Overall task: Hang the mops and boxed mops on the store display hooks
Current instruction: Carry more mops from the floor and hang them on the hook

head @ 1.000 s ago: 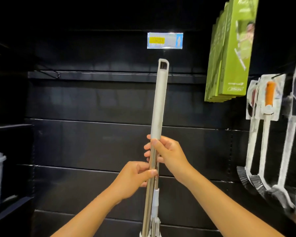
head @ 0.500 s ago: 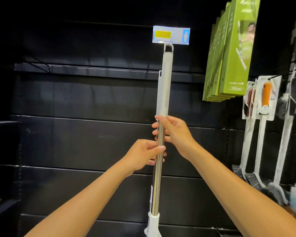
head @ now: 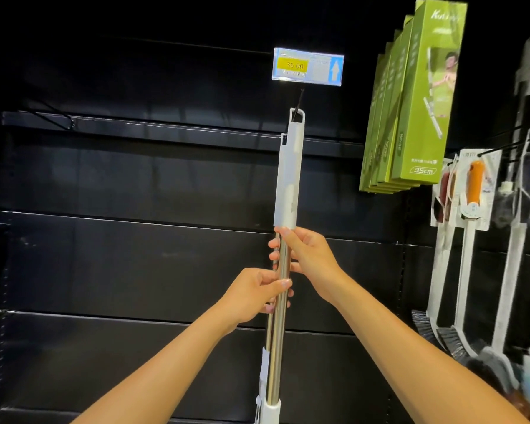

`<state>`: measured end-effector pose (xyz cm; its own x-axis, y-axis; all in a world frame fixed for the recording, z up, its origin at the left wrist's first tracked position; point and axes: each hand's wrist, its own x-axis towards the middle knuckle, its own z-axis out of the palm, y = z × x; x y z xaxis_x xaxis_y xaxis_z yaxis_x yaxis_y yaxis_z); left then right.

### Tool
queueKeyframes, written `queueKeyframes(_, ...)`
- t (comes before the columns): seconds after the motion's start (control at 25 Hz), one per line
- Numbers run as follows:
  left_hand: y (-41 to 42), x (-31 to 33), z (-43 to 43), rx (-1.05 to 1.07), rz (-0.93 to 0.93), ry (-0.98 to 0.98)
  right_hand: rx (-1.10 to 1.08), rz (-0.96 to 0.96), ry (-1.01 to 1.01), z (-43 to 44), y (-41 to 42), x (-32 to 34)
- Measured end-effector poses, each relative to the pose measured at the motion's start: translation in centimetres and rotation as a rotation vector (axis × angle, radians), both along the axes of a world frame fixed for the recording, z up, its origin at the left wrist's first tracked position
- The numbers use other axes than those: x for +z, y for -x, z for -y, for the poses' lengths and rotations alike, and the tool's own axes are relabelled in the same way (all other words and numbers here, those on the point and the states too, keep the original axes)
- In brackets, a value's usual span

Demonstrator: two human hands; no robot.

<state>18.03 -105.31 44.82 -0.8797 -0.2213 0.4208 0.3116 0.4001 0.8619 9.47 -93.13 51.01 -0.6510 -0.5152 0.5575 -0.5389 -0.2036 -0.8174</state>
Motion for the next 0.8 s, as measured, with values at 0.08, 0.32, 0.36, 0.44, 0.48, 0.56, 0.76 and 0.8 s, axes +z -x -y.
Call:
queueKeyframes(0.08, 0.9, -0.1, 0.7, 0.006, 0.005, 0.008, -0.019, 0.004, -0.007, 0.7, 0.8, -0.1)
queueKeyframes(0.32, 3.5, -0.4, 2.2, 0.039, 0.019, -0.051, -0.046, 0.031, -0.018, 2.8, 3.1, -0.2)
queueKeyframes(0.36, 3.9, -0.4, 2.5, 0.041, 0.021, -0.059, -0.053, 0.035, -0.021, 3.2, 3.4, -0.2)
queueKeyframes(0.44, 4.8, -0.4, 2.9, 0.050, 0.027, -0.058, -0.070, 0.038, -0.026, 3.7, 4.1, -0.2)
queueKeyframes(0.48, 5.1, -0.4, 3.1, 0.053, 0.030, -0.057, -0.077, 0.037, -0.029, 4.0, 4.4, -0.2)
queueKeyframes(0.56, 5.7, -0.5, 3.4, 0.060, 0.031, -0.062, -0.086, 0.041, -0.034, 4.3, 5.0, -0.2)
queueKeyframes(0.76, 6.5, -0.6, 3.8, 0.072, 0.038, -0.057, -0.102, 0.067, -0.031, 4.9, 5.6, -0.3)
queueKeyframes(0.8, 6.6, -0.6, 3.9, 0.071, 0.041, -0.060, -0.105, 0.067, -0.029, 5.0, 5.6, -0.3)
